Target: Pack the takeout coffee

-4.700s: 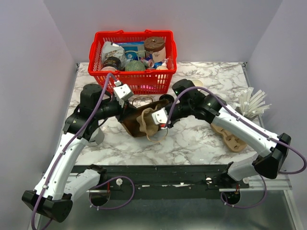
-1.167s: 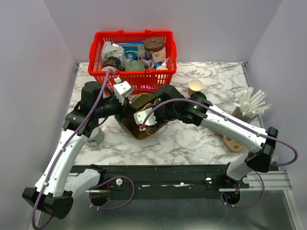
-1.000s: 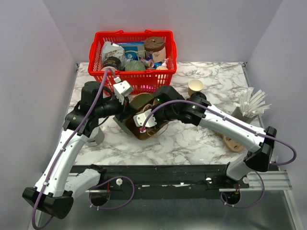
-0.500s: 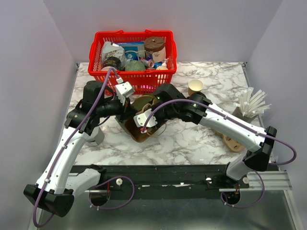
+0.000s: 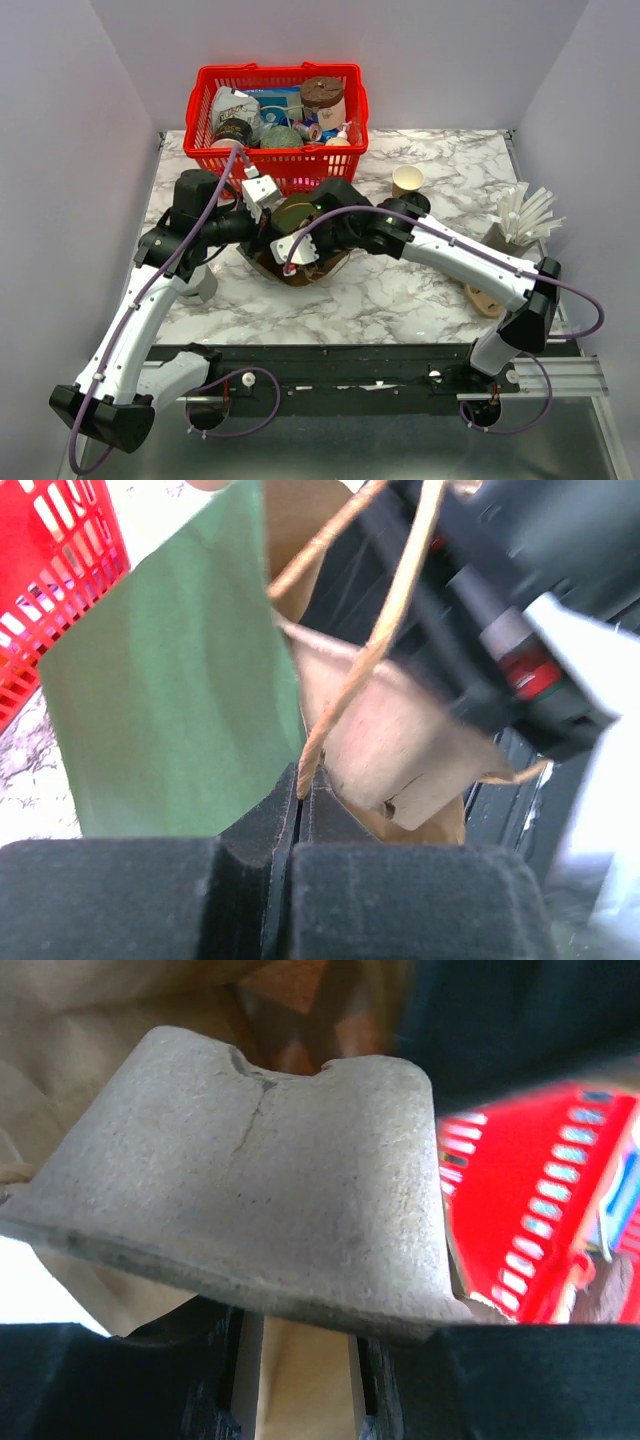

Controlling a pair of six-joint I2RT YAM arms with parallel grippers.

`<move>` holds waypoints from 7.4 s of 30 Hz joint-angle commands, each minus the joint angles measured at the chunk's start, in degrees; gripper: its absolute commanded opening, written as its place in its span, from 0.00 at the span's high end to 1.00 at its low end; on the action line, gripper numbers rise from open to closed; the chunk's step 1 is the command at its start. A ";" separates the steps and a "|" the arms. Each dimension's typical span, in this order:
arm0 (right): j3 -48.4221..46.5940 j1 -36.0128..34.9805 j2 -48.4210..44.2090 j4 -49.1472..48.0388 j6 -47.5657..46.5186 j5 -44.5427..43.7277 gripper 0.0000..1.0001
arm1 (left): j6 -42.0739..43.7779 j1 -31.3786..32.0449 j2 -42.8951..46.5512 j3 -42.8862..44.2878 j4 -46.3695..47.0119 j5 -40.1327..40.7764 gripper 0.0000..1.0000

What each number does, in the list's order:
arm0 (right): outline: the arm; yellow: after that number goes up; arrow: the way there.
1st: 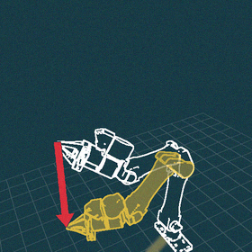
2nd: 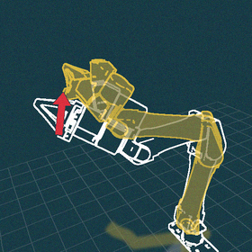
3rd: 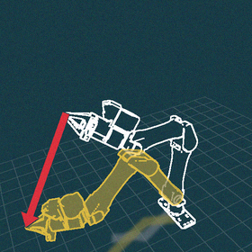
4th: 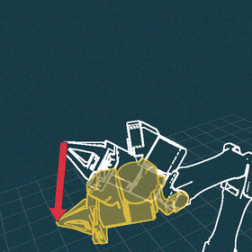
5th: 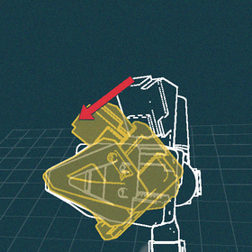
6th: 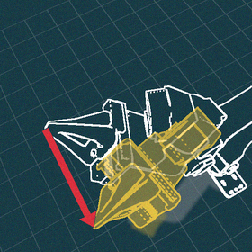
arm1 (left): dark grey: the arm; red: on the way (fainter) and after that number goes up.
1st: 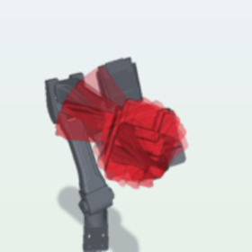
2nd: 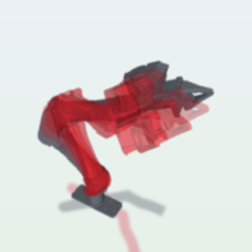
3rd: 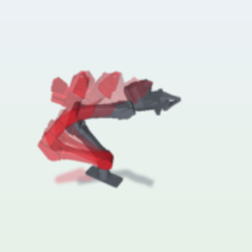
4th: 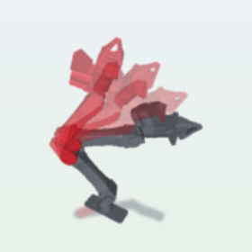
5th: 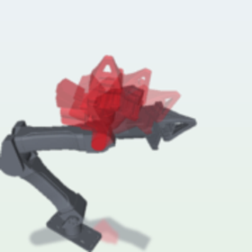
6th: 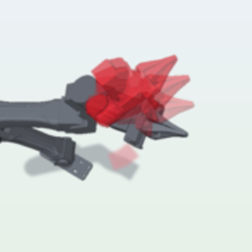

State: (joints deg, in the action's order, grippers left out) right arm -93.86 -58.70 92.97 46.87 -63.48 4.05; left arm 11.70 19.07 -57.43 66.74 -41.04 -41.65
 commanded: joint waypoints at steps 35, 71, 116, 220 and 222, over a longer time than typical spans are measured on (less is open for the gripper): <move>0.01 5.61 -4.91 -2.93 -0.95 0.69 0.99 | 7.63 -0.35 -2.60 5.06 -9.94 -4.93 1.00; -13.54 9.30 3.45 9.03 14.25 23.72 0.99 | 1.39 -4.21 3.02 18.43 -2.82 15.45 0.18; -12.48 11.15 5.29 7.00 20.33 19.24 1.00 | 27.41 -4.48 0.29 16.58 -18.39 6.41 0.20; -26.90 2.45 22.52 38.29 4.16 -3.79 0.39 | 2.62 3.78 5.40 12.45 5.35 18.45 0.17; -27.07 2.36 22.52 38.29 4.42 -3.88 0.39 | 2.53 3.78 5.31 12.10 5.79 18.44 0.17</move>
State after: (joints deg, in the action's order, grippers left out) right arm -118.98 -55.68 114.98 76.20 -58.57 1.41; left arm 15.07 23.31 -52.01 79.94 -36.99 -23.57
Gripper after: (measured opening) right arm 0.604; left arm 0.830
